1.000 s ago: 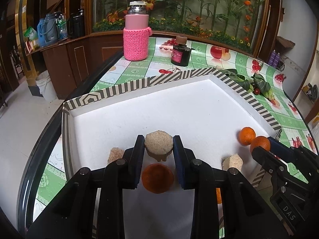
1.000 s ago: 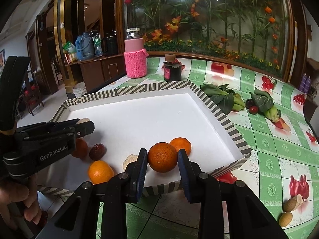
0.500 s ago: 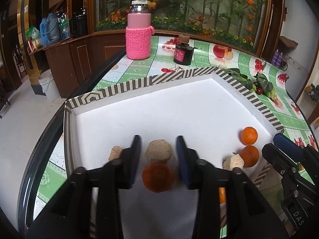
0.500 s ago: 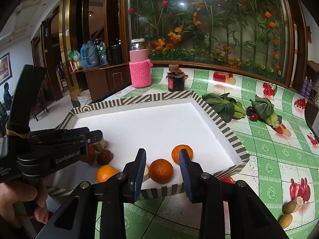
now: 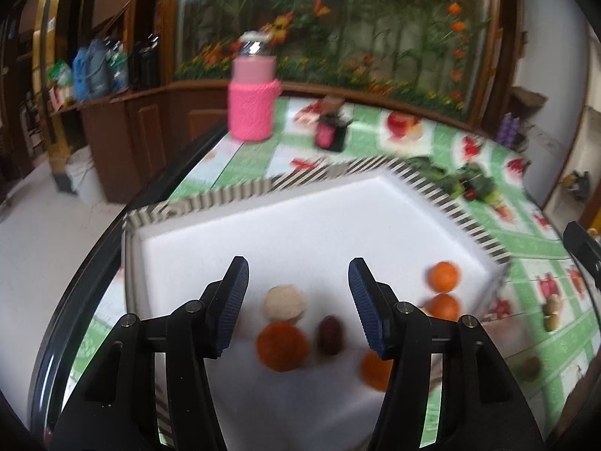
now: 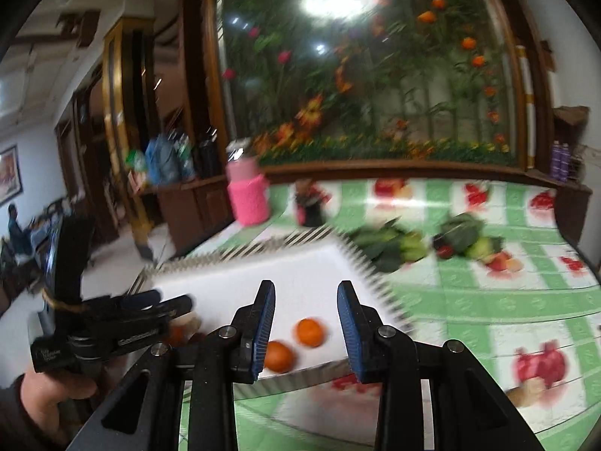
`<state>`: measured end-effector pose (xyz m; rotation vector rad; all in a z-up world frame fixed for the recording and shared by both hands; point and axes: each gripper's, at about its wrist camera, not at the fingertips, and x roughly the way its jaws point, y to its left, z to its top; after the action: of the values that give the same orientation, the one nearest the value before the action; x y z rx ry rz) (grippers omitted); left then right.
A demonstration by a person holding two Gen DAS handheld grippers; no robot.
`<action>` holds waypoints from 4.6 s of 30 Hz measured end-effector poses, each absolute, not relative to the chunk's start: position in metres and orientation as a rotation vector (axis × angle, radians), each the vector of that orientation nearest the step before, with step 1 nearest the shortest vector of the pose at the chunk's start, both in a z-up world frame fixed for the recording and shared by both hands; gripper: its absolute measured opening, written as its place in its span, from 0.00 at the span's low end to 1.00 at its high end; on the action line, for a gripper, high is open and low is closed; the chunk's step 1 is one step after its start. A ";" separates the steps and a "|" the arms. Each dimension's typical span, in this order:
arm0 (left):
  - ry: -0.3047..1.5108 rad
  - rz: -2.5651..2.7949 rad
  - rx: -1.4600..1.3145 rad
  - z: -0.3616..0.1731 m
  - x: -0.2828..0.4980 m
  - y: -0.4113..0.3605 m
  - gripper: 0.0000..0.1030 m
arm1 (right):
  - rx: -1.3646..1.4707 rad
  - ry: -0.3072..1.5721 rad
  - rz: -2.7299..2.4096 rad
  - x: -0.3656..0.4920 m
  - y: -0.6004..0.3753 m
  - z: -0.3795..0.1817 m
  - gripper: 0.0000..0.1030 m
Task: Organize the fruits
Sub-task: 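Open both tools to drop the rice cake and orange into the tray, then grasp a brown kiwi with the left tool while the right tool grasps another brown fruit, then carry both brown fruits over the tray with both tools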
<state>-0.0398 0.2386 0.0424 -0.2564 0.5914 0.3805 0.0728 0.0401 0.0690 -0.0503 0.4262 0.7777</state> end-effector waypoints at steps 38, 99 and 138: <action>0.849 -0.398 0.085 0.012 0.005 0.045 0.26 | -0.239 0.808 0.706 0.129 -0.079 -0.001 0.25; 0.722 0.250 -0.402 0.031 -0.002 0.236 0.26 | -0.250 0.549 0.809 0.084 0.078 0.041 0.24; 0.798 0.357 -0.318 0.018 0.001 0.233 0.27 | -0.272 0.674 0.790 0.101 0.102 0.014 0.25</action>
<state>0.0015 0.2333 0.0175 -0.3180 0.7981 0.3571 0.1005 0.1025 0.0138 -0.2722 0.6737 0.7904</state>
